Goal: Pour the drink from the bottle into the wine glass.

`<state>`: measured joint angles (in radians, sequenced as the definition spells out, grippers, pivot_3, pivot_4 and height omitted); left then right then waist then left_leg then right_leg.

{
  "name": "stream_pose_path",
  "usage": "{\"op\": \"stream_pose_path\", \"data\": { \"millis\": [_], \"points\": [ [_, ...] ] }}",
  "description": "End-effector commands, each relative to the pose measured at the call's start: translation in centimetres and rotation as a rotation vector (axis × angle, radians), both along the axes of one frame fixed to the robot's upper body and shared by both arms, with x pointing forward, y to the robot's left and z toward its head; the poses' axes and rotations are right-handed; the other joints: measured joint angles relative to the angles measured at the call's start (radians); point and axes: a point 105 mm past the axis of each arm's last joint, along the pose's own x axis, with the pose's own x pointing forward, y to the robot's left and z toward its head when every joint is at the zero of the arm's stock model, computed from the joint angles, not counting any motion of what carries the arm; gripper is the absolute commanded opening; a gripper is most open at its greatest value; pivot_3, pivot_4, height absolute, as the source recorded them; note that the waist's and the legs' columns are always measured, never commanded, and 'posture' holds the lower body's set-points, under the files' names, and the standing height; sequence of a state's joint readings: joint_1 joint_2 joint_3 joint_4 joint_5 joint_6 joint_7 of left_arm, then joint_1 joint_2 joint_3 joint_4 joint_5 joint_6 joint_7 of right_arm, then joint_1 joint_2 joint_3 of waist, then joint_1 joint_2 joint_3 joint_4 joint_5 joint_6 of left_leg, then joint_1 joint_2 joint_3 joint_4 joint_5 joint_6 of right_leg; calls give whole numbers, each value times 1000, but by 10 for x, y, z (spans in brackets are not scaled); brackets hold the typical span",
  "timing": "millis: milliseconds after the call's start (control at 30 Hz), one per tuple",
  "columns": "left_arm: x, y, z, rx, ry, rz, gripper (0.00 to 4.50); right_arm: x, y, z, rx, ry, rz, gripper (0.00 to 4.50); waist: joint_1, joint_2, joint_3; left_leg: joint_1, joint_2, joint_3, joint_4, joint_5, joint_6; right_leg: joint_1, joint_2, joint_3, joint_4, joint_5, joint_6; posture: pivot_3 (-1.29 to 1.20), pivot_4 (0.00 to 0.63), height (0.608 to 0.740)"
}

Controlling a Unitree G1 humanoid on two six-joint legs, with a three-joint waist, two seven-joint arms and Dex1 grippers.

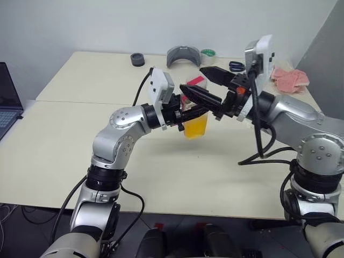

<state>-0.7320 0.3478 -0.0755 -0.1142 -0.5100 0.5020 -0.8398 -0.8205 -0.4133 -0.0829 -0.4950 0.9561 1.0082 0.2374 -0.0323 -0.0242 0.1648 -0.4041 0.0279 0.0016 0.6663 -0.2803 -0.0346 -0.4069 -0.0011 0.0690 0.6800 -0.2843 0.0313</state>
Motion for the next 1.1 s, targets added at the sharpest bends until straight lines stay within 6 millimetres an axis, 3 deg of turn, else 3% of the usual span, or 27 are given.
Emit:
{"op": "stream_pose_path", "data": {
  "millis": [33, 133, 333, 433, 533, 633, 867, 1100],
  "points": [
    [-10, -2, 21, -28, -79, -26, 1897, -4, 4, 15, 31, -73, 3, 4484, 0, 0, 0, 0, 0, 0, 0, 0, 0, 0, 0, 0, 0, 0, 0, 0, 150, 740],
    [-10, -3, 21, -28, -78, -26, 1897, -2, 4, 13, 35, -74, 2, 3874, 0, 0, 0, 0, 0, 0, 0, 0, 0, 0, 0, 0, 0, 0, 0, 0, 150, 740],
    [-9, -2, 21, -27, -76, -21, 1897, -2, 4, 13, 36, -83, 3, 1810, 0, 0, 0, 0, 0, 0, 0, 0, 0, 0, 0, 0, 0, 0, 0, 0, 150, 740],
    [-9, -2, 21, -29, -75, -20, 1897, -1, 2, 24, 70, -104, -5, 1780, 0, 0, 0, 0, 0, 0, 0, 0, 0, 0, 0, 0, 0, 0, 0, 0, 150, 740],
    [-9, -2, 21, -29, -74, -18, 1897, 3, -5, 53, 104, -225, -77, 1780, -1, 0, 0, 0, 0, 0, 0, 0, 0, 0, 0, 0, 0, 0, 0, 0, 150, 740],
    [-9, -2, 21, -30, -72, -18, 1897, 3, -6, 63, 92, -266, -82, 1780, -1, 1, 0, 0, 0, 0, 0, 0, 0, -1, 0, 0, 0, 0, 0, 0, 150, 740],
    [-8, -2, 21, -34, -72, -18, 1897, 11, -13, 55, 175, -65, -41, 1780, 1, 1, 0, -1, 0, 0, 0, 0, 0, -1, -1, 0, 0, 0, 0, 0, 150, 740],
    [-9, -3, 20, -34, -71, -20, 1897, 2, -7, 46, 44, -160, -53, 1780, -3, 1, 0, -2, 0, 0, 0, 0, 0, -2, -1, 0, 0, 0, 0, 0, 150, 740]
  ]
}}
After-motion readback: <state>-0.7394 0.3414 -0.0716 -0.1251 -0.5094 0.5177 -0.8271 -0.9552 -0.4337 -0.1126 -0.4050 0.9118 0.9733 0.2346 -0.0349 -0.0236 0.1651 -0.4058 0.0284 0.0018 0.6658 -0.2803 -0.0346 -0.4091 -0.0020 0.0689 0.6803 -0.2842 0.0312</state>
